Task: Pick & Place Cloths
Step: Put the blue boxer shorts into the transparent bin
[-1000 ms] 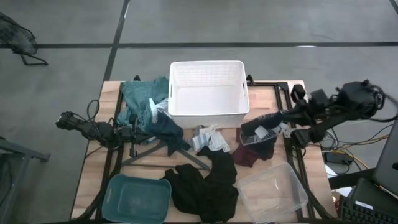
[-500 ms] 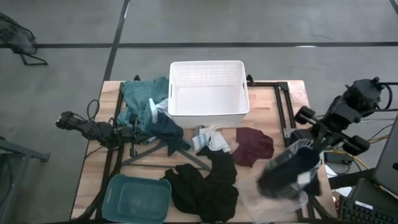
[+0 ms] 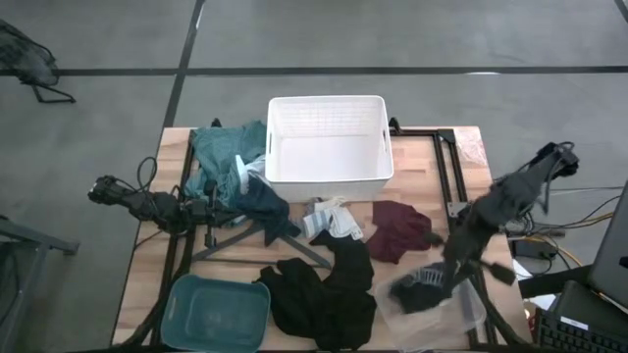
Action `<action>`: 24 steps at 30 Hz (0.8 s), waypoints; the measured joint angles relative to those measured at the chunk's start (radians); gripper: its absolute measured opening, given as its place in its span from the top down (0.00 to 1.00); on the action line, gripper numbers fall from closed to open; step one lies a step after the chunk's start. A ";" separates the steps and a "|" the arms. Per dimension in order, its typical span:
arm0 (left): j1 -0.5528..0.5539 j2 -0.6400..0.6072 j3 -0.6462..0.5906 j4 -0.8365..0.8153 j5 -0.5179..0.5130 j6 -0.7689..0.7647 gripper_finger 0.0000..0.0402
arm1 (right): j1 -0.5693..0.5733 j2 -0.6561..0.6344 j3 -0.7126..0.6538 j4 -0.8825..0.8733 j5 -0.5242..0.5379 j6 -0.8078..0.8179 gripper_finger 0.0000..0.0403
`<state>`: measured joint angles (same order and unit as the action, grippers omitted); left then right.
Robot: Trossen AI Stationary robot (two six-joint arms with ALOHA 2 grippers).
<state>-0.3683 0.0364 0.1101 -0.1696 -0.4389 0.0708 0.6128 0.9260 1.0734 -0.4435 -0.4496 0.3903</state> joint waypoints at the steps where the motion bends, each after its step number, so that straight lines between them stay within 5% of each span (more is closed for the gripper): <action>1: 0.000 0.000 0.000 0.000 0.000 0.000 0.97 | 0.021 0.010 -0.018 0.028 0.000 0.008 0.98; 6: 0.000 0.000 0.000 0.000 0.000 0.000 0.97 | 0.124 0.047 -0.081 0.068 0.013 0.082 0.98; 10: 0.000 0.000 0.000 0.000 0.000 0.000 0.97 | 0.189 0.049 -0.127 0.067 0.145 0.172 0.98; 15: 0.000 0.000 0.000 0.000 0.000 0.000 0.97 | 0.214 0.056 -0.193 0.022 0.275 0.299 0.98; 24: -0.001 0.000 0.000 0.000 0.000 0.000 0.97 | 0.230 0.079 -0.364 0.038 0.328 0.526 0.98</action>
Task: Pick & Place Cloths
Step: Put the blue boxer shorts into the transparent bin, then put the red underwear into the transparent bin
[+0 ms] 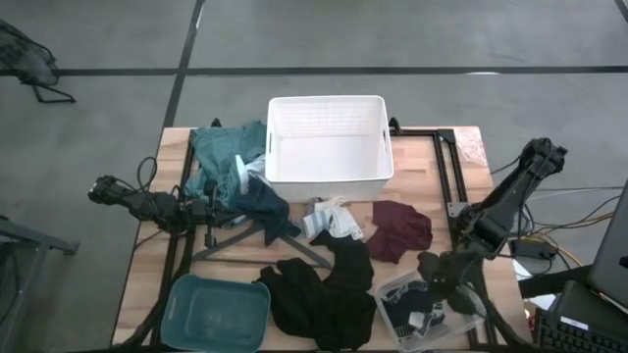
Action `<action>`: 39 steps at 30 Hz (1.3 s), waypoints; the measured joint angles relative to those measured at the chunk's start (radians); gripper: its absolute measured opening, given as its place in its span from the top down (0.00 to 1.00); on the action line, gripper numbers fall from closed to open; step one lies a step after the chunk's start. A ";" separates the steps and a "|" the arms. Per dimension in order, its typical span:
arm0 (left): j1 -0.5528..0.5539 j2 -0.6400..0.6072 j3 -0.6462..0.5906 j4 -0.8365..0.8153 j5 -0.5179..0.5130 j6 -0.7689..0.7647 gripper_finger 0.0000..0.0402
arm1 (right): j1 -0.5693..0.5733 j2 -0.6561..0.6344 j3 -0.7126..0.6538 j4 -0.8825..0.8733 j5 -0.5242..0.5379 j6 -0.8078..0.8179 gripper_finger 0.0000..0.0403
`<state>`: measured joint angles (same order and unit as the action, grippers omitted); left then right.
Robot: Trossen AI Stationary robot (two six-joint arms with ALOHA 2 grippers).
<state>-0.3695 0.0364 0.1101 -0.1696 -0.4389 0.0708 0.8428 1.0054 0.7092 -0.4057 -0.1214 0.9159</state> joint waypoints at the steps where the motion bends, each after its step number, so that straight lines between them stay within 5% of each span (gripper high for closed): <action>1: 0.000 0.000 0.000 0.000 0.000 0.000 0.97 | 0.004 -0.002 -0.011 0.022 0.001 0.015 0.98; 9: 0.000 0.000 0.000 0.000 0.000 0.000 0.97 | 0.011 -0.001 -0.019 0.131 0.010 0.010 0.95; 17: 0.000 0.000 0.000 0.000 0.000 0.000 0.97 | 0.010 -0.003 0.023 0.150 0.117 -0.087 0.77; 27: 0.000 0.000 0.000 0.000 0.000 0.000 0.97 | 0.010 -0.008 0.039 0.189 0.125 -0.139 0.54; 39: 0.001 0.000 0.000 0.000 0.000 0.000 0.97 | 0.010 -0.009 0.039 0.370 0.178 -0.291 0.45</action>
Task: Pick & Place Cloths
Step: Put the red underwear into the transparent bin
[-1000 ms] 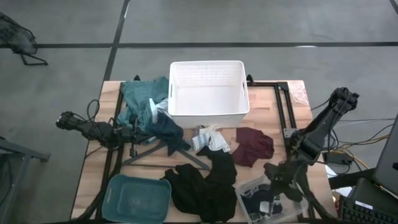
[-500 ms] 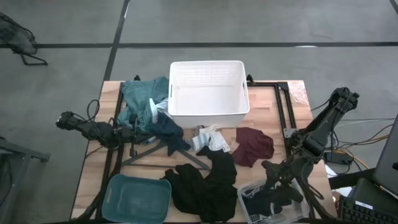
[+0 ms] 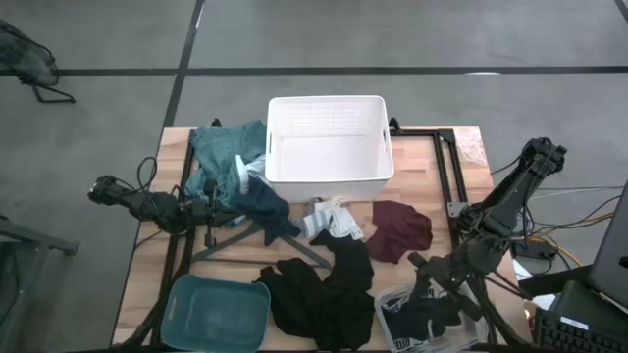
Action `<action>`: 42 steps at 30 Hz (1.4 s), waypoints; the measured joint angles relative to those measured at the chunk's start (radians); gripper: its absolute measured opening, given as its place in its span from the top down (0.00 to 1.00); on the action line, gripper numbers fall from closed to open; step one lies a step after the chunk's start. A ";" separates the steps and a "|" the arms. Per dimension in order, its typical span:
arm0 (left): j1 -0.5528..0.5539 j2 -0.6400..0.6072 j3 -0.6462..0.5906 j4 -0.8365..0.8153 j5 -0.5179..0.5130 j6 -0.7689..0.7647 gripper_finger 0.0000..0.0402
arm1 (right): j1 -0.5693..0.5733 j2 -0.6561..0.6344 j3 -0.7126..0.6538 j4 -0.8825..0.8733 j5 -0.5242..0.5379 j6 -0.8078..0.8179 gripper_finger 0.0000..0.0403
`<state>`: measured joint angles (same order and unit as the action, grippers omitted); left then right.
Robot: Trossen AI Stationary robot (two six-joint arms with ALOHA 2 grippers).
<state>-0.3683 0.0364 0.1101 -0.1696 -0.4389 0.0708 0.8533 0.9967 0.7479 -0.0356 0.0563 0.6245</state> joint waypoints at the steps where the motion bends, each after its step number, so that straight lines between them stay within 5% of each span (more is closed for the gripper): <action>1: 0.000 0.000 0.000 0.000 0.000 0.000 0.97 | 0.000 0.000 0.000 0.002 0.000 0.000 0.45; 18: -0.001 0.000 0.000 0.000 0.000 0.000 0.97 | -0.001 0.001 0.000 0.005 0.001 -0.054 0.39; 32: -0.001 0.000 0.000 0.000 0.000 0.000 0.97 | -0.100 -0.035 0.030 0.013 0.209 -0.242 0.37; 38: -0.001 0.000 0.000 -0.001 0.000 0.000 0.97 | -0.163 -0.033 0.052 0.031 0.416 -0.308 0.43; 42: -0.001 0.000 0.000 -0.002 0.000 0.000 0.97 | -0.199 -0.033 0.052 -0.012 0.387 -0.319 0.46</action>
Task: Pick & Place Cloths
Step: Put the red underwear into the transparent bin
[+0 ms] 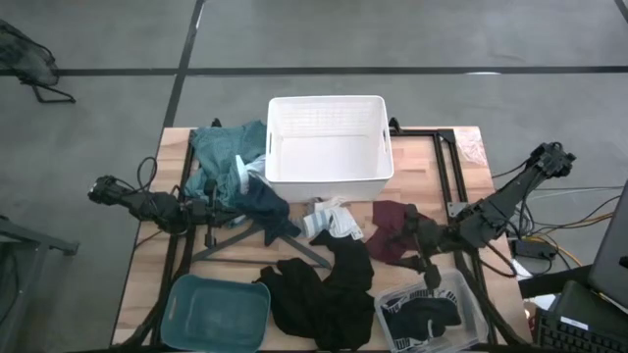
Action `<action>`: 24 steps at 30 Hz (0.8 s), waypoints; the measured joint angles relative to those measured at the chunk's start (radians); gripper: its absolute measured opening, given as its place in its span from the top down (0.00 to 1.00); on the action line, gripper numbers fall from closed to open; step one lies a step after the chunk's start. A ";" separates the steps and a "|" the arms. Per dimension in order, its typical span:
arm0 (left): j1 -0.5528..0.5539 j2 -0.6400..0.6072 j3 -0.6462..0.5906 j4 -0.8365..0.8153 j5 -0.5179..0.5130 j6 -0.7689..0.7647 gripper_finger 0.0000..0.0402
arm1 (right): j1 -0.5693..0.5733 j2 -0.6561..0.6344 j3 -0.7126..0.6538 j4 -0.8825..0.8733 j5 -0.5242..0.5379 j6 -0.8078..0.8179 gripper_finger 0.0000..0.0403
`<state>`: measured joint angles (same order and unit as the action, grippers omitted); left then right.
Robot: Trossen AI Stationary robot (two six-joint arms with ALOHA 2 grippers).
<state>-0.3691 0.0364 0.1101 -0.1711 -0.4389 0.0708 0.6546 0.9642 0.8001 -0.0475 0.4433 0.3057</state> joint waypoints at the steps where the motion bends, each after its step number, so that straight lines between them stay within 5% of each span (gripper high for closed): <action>1: 0.000 0.000 0.000 0.001 0.000 0.000 0.97 | -0.007 0.000 0.000 -0.020 -0.004 0.000 0.47; 18: 0.000 0.000 0.000 0.001 0.000 0.000 0.97 | -0.318 0.005 0.150 -0.857 -0.086 0.306 0.53; 24: 0.001 0.000 0.000 0.001 0.000 0.000 0.97 | -0.390 0.004 0.126 -0.962 -0.126 0.445 0.51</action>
<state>-0.3683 0.0363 0.1101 -0.1699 -0.4389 0.0708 0.2643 0.9684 0.9262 -1.0095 0.3175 0.7508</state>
